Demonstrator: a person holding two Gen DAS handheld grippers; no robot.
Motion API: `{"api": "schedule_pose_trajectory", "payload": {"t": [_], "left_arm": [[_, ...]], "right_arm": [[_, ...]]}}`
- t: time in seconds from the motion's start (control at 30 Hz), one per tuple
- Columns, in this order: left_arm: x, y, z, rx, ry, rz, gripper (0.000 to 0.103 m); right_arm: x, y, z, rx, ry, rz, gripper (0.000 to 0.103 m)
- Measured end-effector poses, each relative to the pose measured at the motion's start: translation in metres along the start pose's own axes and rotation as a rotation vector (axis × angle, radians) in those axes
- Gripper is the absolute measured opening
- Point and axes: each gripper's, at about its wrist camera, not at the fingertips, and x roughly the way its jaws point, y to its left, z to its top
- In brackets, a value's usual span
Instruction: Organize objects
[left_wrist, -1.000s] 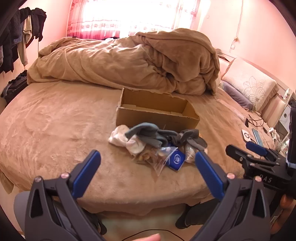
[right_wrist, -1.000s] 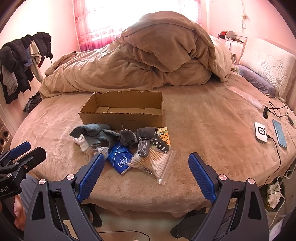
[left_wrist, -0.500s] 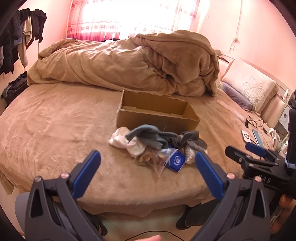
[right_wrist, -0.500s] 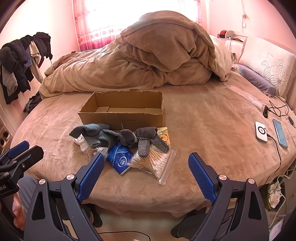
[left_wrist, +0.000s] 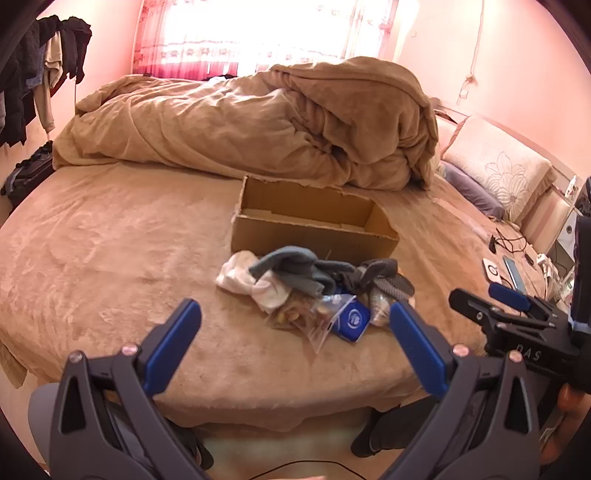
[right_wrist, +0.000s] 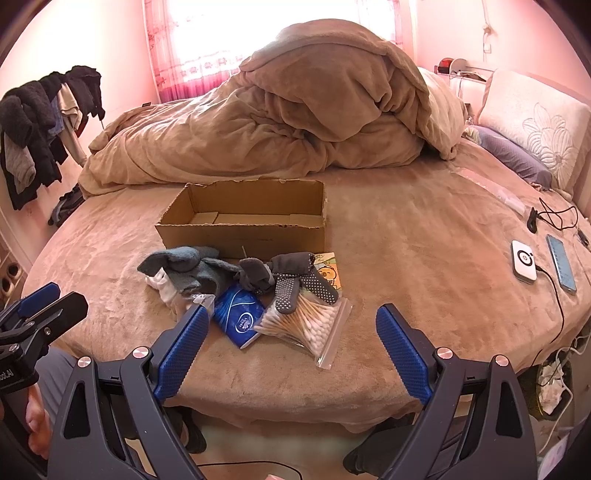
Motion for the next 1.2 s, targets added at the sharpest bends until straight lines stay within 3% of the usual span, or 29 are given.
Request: {"api": "schedule_pose_trajectory", "payload": {"t": [0.53,0.9,1.03,1.2], "left_arm": [[0.036,0.005,0.003,0.017,0.035,0.001,0.102],[0.094,0.026,-0.001,0.016,0.098,0.027,0.102],[0.114,0.042,0.0,0.0,0.127,0.045,0.094],[0.141,0.059,-0.002,0.007,0.17,0.063,0.093]], "right_arm": [[0.026,-0.011,0.002,0.013,0.032,0.02,0.094],[0.069,-0.028,0.0,0.014,0.085,0.006,0.094],[0.083,-0.031,0.004,-0.002,0.092,0.0,0.094],[0.103,-0.032,0.011,-0.027,0.106,-0.011,0.089]]}}
